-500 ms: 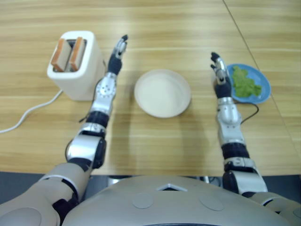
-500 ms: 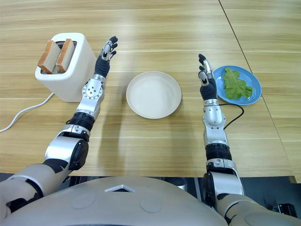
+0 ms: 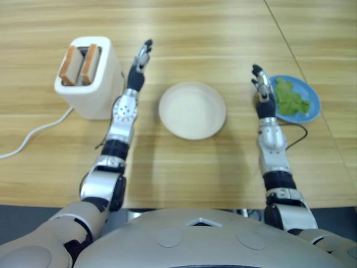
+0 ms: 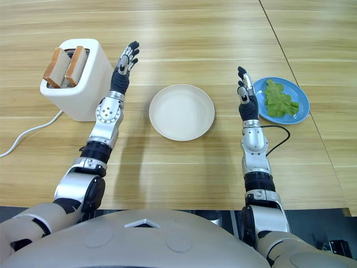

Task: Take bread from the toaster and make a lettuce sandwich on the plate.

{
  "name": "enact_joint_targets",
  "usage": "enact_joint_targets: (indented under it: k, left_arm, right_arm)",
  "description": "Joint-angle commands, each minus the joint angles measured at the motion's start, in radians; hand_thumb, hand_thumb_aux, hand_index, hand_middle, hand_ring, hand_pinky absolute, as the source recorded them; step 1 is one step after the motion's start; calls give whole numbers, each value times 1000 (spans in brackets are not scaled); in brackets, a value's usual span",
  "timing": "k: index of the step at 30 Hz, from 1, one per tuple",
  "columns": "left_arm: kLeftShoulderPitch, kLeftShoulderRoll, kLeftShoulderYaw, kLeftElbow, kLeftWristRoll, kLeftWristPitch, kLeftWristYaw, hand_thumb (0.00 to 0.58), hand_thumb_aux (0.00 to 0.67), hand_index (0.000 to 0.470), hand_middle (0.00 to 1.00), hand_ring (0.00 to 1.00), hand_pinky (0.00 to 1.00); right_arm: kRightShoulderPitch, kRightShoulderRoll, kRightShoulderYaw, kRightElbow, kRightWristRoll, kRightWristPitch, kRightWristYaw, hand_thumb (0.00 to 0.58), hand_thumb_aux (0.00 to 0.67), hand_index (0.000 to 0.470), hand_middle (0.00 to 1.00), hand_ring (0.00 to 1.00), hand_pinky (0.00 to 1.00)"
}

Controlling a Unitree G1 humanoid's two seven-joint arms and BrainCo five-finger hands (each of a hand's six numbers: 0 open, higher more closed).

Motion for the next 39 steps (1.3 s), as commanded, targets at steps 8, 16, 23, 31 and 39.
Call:
enact_joint_targets:
  k: [8,16,23,31,39]
  left_arm:
    - [68,359,255,-560,285,323,42,0,0,0,0,0,0]
    - [173,544,117,-176,741,613,149,0,0,0,0,0,0]
    - [193,584,70,-77,779,744,121,0,0,0,0,0,0]
    - [188,583,103,-101,725,826,131,0,0,0,0,0,0]
    - [199,585,91,-135,701,858,124,0,0,0,0,0,0]
  right_arm:
    - [41,-1,-10,10,12,-20,-24,0,0,0,0,0,0]
    - [44,3,-4,0,15,-19,-15,0,0,0,0,0,0]
    - [45,-2,-8,-15,19,-13,-14,0,0,0,0,0,0]
    - [52,-7,-10,-14,19,-12,-12,0,0,0,0,0,0]
    - [53,-13,-10,-15,16,-9,-10,0,0,0,0,0,0]
